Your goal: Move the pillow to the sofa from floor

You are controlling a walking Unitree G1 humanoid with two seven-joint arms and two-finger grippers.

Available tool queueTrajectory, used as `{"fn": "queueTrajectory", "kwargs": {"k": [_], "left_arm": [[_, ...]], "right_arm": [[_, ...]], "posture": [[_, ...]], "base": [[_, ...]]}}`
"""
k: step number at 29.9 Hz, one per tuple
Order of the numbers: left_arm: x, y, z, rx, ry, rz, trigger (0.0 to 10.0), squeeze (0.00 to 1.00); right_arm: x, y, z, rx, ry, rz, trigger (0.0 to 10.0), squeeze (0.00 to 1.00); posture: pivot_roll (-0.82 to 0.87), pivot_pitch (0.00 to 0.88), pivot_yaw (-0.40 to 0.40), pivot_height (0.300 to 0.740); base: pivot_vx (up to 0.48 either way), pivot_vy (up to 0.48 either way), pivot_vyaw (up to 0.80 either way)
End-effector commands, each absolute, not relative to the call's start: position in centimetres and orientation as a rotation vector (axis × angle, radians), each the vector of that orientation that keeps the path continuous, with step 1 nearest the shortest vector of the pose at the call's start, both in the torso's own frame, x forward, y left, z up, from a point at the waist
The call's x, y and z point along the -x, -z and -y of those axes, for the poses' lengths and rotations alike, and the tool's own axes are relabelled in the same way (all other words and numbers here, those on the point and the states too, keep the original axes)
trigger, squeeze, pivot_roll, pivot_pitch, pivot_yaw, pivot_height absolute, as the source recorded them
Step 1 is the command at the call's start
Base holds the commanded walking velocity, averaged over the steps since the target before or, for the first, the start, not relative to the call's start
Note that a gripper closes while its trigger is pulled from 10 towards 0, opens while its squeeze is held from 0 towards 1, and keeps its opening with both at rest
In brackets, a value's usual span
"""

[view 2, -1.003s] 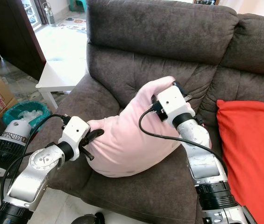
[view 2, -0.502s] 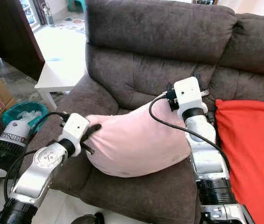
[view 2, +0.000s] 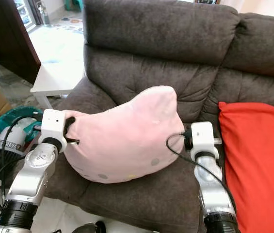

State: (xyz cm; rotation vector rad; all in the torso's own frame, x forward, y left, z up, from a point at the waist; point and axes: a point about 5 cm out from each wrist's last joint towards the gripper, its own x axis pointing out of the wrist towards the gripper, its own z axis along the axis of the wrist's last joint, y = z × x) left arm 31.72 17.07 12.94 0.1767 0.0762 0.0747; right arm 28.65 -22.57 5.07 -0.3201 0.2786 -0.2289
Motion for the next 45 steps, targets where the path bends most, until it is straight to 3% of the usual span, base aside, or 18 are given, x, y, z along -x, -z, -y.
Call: {"fn": "queueTrajectory", "kwargs": {"k": [1,11,13,14,21,39,45], "left_arm": [[-31.8,-14.3,-20.0,-0.146,-0.276,-0.022,10.0,0.0],[-30.8,-14.2,-23.6,-0.09,-0.562,-0.007,10.0,0.0],[-31.1,-14.0,-22.9,-0.062,-0.503,-0.013,10.0,0.0],[-31.7,-13.7,-21.1,-0.011,-0.359,-0.023,10.0,0.0],[-31.9,-12.9,-14.6,-0.035,0.143,-0.053,10.0,0.0],[-30.9,-11.5,-13.8,-0.038,0.367,-0.107,10.0,0.0],[-32.0,-12.2,-15.9,-0.02,0.131,-0.053,10.0,0.0]], "right_arm": [[-27.6,-3.3,22.5,0.31,0.233,-0.328,10.0,0.0],[-25.3,0.4,22.3,0.264,0.254,-0.439,10.0,0.0],[-25.2,0.6,22.2,0.256,0.255,-0.448,10.0,0.0],[-25.1,0.9,22.0,0.253,0.252,-0.455,10.0,0.0],[-24.8,1.8,21.5,0.239,0.233,-0.478,10.0,0.0],[-21.7,5.3,20.8,0.102,0.241,-0.644,10.0,0.0],[-21.4,5.6,20.7,0.082,0.235,-0.652,10.0,0.0]], "posture": [[0.13,0.085,-0.043,0.74],[0.13,0.084,-0.042,0.74],[0.13,0.082,-0.043,0.74],[0.14,0.082,-0.044,0.74],[0.13,0.078,-0.045,0.74],[0.14,0.073,-0.051,0.74],[0.13,0.078,-0.052,0.74]], "base": [[0.0,0.0,0.0],[0.0,0.0,0.0],[0.0,0.0,0.0],[0.0,0.0,0.0],[0.0,0.0,0.0],[0.0,0.0,0.0],[0.0,0.0,0.0]]}}
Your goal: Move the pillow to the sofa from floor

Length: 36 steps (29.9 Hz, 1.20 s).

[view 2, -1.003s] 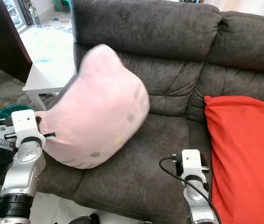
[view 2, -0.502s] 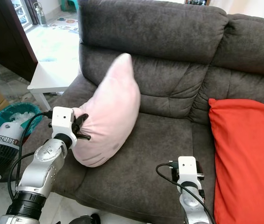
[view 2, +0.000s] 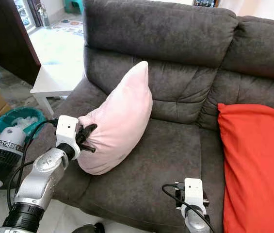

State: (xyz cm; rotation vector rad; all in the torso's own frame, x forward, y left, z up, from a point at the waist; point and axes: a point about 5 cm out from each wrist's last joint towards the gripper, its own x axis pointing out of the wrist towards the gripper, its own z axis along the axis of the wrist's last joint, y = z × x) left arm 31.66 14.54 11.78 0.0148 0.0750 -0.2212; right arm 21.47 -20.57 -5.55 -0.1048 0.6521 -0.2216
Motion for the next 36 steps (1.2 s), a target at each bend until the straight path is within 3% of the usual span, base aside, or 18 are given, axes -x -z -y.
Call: {"fn": "queueTrajectory", "kwargs": {"k": [1,5,8,20,27,36], "left_arm": [[-32.1,-12.4,-16.5,-0.007,0.087,-0.038,10.0,0.0],[-32.1,-13.4,-19.1,0.004,-0.091,0.034,10.0,0.0],[-32.1,-13.9,-19.7,0.021,-0.133,0.058,10.0,0.0],[-31.5,-12.7,-14.7,-0.015,0.231,0.023,10.0,0.0],[-31.4,-12.9,-15.5,-0.077,0.177,0.054,10.0,0.0],[-31.9,-14.1,-16.7,-0.087,0.103,0.11,10.0,0.0]], "right_arm": [[-21.3,5.6,20.7,0.078,0.235,-0.652,10.0,0.0],[-20.8,6.0,20.9,0.072,0.239,-0.678,10.0,0.0],[-20.6,6.1,20.9,0.069,0.238,-0.689,10.0,0.0],[-18.9,7.4,20.9,0.036,0.215,-0.788,10.0,0.0],[-17.4,7.8,22.7,-0.201,0.373,-0.792,10.0,0.0],[-15.2,8.7,23.1,-0.182,0.387,-0.883,10.0,0.0]], "posture": [[0.13,0.079,-0.053,0.74],[0.13,0.08,-0.056,0.74],[0.14,0.08,-0.058,0.74],[0.13,0.077,-0.065,0.74],[0.15,0.071,-0.055,0.74],[0.15,0.06,-0.018,0.74]], "base": [[0.0,0.0,0.0],[0.0,0.0,0.0],[0.0,0.0,0.0],[0.0,0.0,0.0],[0.0,0.0,0.0],[0.0,0.0,0.0]]}}
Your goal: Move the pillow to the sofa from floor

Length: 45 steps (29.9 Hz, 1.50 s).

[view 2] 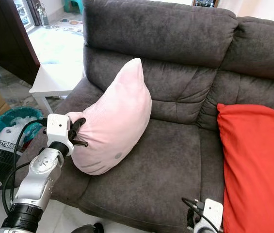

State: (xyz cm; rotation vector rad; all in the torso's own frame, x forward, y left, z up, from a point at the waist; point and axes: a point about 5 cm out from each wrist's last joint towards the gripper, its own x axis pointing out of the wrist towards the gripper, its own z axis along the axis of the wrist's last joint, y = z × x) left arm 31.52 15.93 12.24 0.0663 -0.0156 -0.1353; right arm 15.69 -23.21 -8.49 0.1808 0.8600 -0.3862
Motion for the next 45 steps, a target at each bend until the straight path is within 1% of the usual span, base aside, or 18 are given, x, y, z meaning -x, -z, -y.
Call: {"fn": "queueTrajectory", "kwargs": {"k": [1,5,9,10,11,12,13,24,25,26,27,45], "left_arm": [[-31.9,-14.0,-16.7,-0.085,0.102,0.107,10.0,0.0],[-32.0,-13.7,-16.5,-0.043,0.094,0.094,10.0,0.0],[-32.0,-13.7,-16.1,-0.04,0.097,0.096,10.0,0.0],[-32.0,-13.7,-16.1,-0.036,0.094,0.097,10.0,0.0],[-32.0,-13.7,-16.1,-0.036,0.094,0.097,10.0,0.0],[-31.9,-13.7,-16.2,-0.022,0.081,0.098,10.0,0.0],[-31.9,-13.7,-16.2,-0.018,0.078,0.098,10.0,0.0],[-31.8,-13.5,-16.6,-0.02,0.036,0.094,10.0,0.0],[-31.8,-13.5,-16.6,-0.018,0.036,0.094,10.0,0.39],[-31.8,-13.5,-16.6,-0.018,0.036,0.094,10.0,0.39],[-31.9,-13.5,-16.6,-0.015,0.034,0.094,10.0,1.0],[-32.3,-14.0,-16.8,-0.048,0.028,0.108,10.0,1.0]], "right_arm": [[-15.1,8.8,23.1,-0.184,0.386,-0.889,10.0,0.0],[-14.8,9.0,22.9,-0.17,0.36,-0.914,10.0,0.0],[-14.6,9.0,23.1,-0.171,0.357,-0.921,10.0,0.0],[-14.7,9.1,22.8,-0.169,0.352,-0.92,10.0,0.0],[-14.7,9.1,22.8,-0.169,0.352,-0.92,10.0,0.0],[-14.9,9.1,22.1,-0.162,0.341,-0.918,10.0,0.0],[-14.9,9.1,22.0,-0.16,0.339,-0.918,10.0,0.0],[-15.0,9.1,22.0,-0.147,0.327,-0.918,10.0,0.0],[-15.0,9.1,21.9,-0.144,0.323,-0.92,10.0,0.0],[-15.0,9.1,21.9,-0.144,0.323,-0.92,10.0,0.0],[-14.9,9.2,21.9,-0.142,0.321,-0.921,10.0,0.0],[-14.8,9.2,21.8,-0.139,0.327,-0.929,10.0,0.0]], "posture": [[0.15,0.06,-0.018,0.74],[0.15,0.06,-0.017,0.74],[0.15,0.062,-0.026,0.74],[0.15,0.062,-0.028,0.74],[0.15,0.062,-0.028,0.74],[0.15,0.064,-0.033,0.74],[0.15,0.065,-0.037,0.74],[0.15,0.063,-0.044,0.74],[0.15,0.062,-0.044,0.74],[0.15,0.062,-0.044,0.74],[0.15,0.061,-0.042,0.74],[0.15,0.046,-0.04,0.74]], "base": [[0.0,0.0,0.0],[0.0,0.0,0.0],[0.0,0.0,0.0],[0.0,0.0,0.0],[0.0,0.0,0.0],[0.0,0.0,0.0],[0.0,0.0,0.0],[0.0,0.0,0.0],[0.0,0.0,0.0],[0.0,0.0,0.0],[0.0,0.0,0.0],[0.0,0.0,0.0]]}}
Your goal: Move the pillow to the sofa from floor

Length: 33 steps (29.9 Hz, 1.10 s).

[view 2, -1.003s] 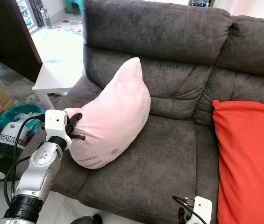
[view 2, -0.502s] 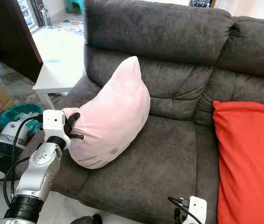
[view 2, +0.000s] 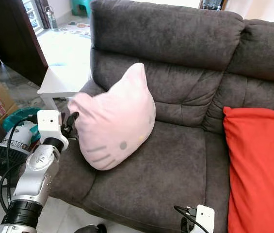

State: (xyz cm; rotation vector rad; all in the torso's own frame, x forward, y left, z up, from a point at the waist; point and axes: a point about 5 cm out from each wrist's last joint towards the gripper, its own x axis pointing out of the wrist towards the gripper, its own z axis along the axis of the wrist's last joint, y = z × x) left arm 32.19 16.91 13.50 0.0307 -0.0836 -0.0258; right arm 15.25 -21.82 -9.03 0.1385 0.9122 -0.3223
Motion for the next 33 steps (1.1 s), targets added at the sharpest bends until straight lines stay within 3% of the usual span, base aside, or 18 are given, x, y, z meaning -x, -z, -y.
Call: {"fn": "queueTrajectory", "kwargs": {"k": [1,9,16,17,18,19,25,33], "left_arm": [[-32.3,-14.0,-16.8,-0.048,0.028,0.108,10.0,1.0],[-31.7,-14.4,-15.7,-0.163,0.104,0.138,10.0,1.0],[-30.1,-12.1,-15.1,-0.277,0.157,0.097,10.0,1.0],[-29.5,-11.7,-14.7,-0.333,0.184,0.101,10.0,0.38],[-29.5,-11.7,-14.7,-0.333,0.184,0.101,10.0,0.38],[-28.6,-11.3,-14.0,-0.402,0.216,0.117,10.0,0.0],[-27.6,-9.9,-15.5,-0.503,0.097,0.078,10.0,0.0],[-27.8,-9.6,-16.9,-0.464,0.028,0.055,10.0,0.0]], "right_arm": [[-14.8,9.2,21.8,-0.139,0.327,-0.929,10.0,0.0],[-14.8,9.2,21.8,-0.134,0.324,-0.93,10.0,0.0],[-14.9,9.2,21.7,-0.143,0.328,-0.925,10.0,0.0],[-14.9,9.2,21.7,-0.143,0.328,-0.924,10.0,0.0],[-14.9,9.2,21.7,-0.143,0.328,-0.924,10.0,0.0],[-14.9,9.2,21.7,-0.144,0.328,-0.922,10.0,0.0],[-15.0,9.1,21.7,-0.149,0.326,-0.914,10.0,0.0],[-15.0,9.1,21.5,-0.174,0.35,-0.898,10.0,0.0]], "posture": [[0.15,0.046,-0.04,0.74],[0.16,0.054,-0.044,0.74],[0.16,0.061,-0.04,0.74],[0.16,0.061,-0.04,0.74],[0.16,0.061,-0.04,0.74],[0.16,0.067,-0.037,0.74],[0.17,0.075,-0.035,0.74],[0.17,0.085,-0.009,0.74]], "base": [[0.0,0.0,0.0],[0.0,0.0,0.0],[0.0,0.0,0.0],[0.0,0.0,0.0],[0.0,0.0,0.0],[0.0,0.0,0.0],[0.0,0.0,0.0],[0.0,0.0,0.0]]}}
